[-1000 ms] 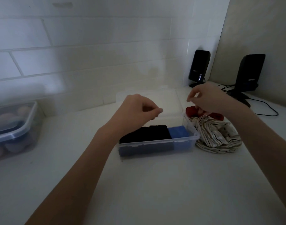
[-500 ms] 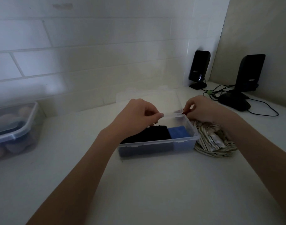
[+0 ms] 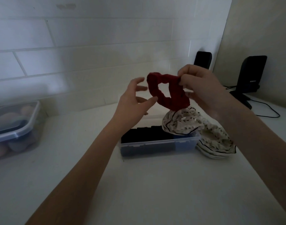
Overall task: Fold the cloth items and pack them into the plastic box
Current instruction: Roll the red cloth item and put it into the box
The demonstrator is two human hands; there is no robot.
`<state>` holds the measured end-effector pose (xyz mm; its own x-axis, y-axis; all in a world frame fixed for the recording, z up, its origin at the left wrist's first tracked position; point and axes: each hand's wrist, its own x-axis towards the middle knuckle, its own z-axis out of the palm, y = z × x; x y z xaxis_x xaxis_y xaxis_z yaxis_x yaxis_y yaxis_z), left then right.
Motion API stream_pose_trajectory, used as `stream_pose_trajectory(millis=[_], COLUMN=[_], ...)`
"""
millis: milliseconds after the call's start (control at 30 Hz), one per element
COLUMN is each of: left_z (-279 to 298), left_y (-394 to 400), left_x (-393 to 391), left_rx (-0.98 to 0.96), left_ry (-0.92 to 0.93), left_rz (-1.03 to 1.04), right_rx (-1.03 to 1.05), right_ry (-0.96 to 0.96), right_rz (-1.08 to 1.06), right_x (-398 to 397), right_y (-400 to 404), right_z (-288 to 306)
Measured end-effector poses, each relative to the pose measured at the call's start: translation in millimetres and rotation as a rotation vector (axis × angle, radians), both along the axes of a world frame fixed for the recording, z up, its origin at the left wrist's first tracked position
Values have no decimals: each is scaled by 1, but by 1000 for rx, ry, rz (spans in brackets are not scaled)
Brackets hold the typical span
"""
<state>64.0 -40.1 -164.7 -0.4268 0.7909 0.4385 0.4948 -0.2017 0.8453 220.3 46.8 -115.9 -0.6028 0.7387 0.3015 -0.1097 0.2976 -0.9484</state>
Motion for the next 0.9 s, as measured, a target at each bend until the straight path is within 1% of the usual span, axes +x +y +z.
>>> stream_pose_trajectory(millis=[100,167,233,300,367,433,533,600,667,767,900], left_z=[2,3,6,6,8,10,15,17,17,16,17], left_y=[-3,-2,-2,-2,-2,-3,-3,-3,-2,-3,-4], left_x=[0,0,0,-1,-2,-3,-6,-6,-6,-7,-7], left_rx=[50,62,41,32,35,45,66,78,97,96,136], left_ry=[-20,-68,-156,-261,-340,-430,-639,-764,-857,-876,-882], left_rz=[-52,-86,-114,-158,-175,-179,-253,-340,-426,-427,-404], right_rx=[-186,-253,-241,-233,-218,-78,114,200,225,403,546], right_ry=[7,-18,-58,-154,-269,-363,-490,-591,-670,-870,-1017], right_rz=[161,170,139,148,200,242,247,234,241,236,214], right_x=[-1,-4,-6,-6,-5,-5,-9,-9,-6,2,9], right_y=[-1,-3,-4,-6,-6,-7,-9,-7,-8,-9,-5], right_z=[-3,-5,-8,-10,-11,-15,-20,-20,-15,-8,-6])
